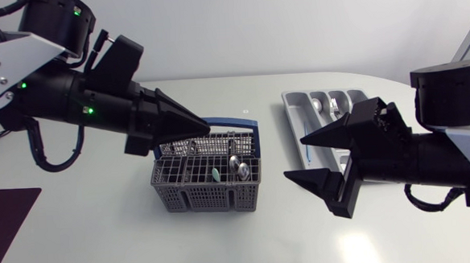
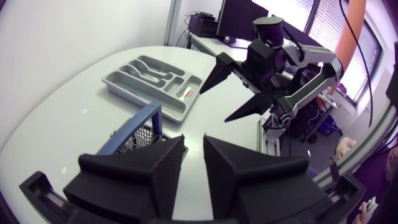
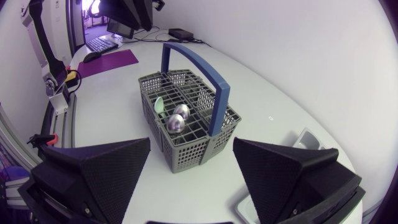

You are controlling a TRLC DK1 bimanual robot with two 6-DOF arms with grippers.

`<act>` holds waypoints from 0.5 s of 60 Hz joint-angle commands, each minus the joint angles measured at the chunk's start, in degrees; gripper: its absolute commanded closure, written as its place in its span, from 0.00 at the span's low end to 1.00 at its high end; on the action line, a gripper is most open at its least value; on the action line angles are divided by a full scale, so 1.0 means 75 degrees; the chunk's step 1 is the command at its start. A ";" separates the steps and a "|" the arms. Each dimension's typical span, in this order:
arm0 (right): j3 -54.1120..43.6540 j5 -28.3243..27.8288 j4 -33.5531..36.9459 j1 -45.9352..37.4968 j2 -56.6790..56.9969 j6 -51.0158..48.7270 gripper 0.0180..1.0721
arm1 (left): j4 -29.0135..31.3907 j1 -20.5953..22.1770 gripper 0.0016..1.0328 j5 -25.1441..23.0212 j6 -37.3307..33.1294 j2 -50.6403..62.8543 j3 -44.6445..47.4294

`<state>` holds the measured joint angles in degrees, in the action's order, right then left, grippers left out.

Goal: Unload the cutlery basket into the drawer organizer.

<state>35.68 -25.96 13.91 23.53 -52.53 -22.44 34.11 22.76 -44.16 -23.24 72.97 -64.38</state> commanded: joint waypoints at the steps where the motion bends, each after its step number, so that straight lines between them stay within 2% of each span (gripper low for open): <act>1: -0.0129 -0.0067 0.0044 -0.0043 -0.0132 -0.0208 0.09 | 0.0304 -0.0188 0.41 0.0087 -0.0920 -0.0143 0.0182; 5: -0.0140 -0.0067 0.0102 -0.0043 -0.0132 -0.0231 0.09 | 0.0925 -0.0164 0.34 0.0205 -0.2139 -0.0178 0.0217; 12: -0.0187 -0.0055 0.0126 -0.0032 -0.0249 -0.0278 0.09 | 0.1487 -0.0106 0.33 0.0568 -0.3932 -0.0237 0.0275; 25: -0.0422 -0.0020 0.0126 -0.0043 -0.0285 -0.0407 0.09 | 0.1862 0.0375 0.33 0.1681 -0.6428 -0.0178 0.0346; 30: -0.0468 -0.0020 0.0126 -0.0043 -0.0332 -0.0466 0.09 | 0.1827 0.0668 0.33 0.2408 -0.7448 -0.0202 0.0428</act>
<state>34.02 -25.91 14.39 23.53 -54.04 -24.40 47.09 25.98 -29.08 -68.95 71.99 -63.02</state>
